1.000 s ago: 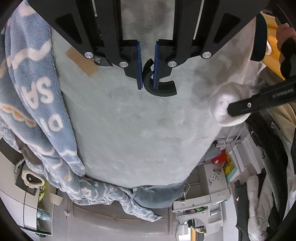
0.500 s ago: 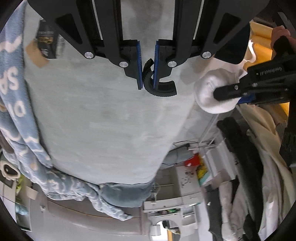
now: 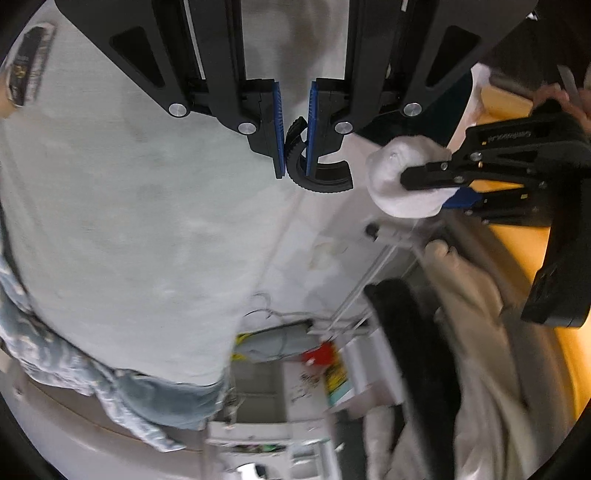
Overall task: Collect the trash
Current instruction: 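Carry the tissue ball and black rubber piece over the green bin, then open the left tool to drop the tissue ball while the right tool releases the rubber piece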
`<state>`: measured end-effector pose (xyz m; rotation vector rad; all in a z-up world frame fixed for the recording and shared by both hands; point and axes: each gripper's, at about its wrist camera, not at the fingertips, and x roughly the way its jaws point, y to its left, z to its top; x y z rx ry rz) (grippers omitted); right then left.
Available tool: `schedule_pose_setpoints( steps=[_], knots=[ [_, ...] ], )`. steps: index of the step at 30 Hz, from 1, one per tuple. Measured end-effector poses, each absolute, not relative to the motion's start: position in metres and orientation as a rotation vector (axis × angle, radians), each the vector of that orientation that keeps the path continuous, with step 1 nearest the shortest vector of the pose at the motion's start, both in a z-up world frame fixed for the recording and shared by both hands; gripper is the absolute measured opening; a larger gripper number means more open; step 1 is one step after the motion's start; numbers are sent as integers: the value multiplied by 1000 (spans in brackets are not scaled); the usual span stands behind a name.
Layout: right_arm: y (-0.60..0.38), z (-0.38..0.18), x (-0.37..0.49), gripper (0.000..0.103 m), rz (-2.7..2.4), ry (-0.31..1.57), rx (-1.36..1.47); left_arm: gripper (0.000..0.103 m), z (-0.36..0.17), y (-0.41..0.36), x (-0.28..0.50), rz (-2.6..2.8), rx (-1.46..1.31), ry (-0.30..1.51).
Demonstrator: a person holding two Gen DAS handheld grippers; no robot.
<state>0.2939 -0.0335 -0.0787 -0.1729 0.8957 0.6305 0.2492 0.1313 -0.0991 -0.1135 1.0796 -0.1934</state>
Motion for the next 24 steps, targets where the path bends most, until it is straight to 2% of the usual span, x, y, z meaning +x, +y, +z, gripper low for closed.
schedule_pose_setpoints(
  steps=[19,24],
  knots=[
    [51,-118,254,11,821,1016,-339,32,-181,182,199,-197,-47,1357],
    [62,-128,250,11,831,1043,-373,38,-202,182,186,-222,-20,1434]
  ],
)
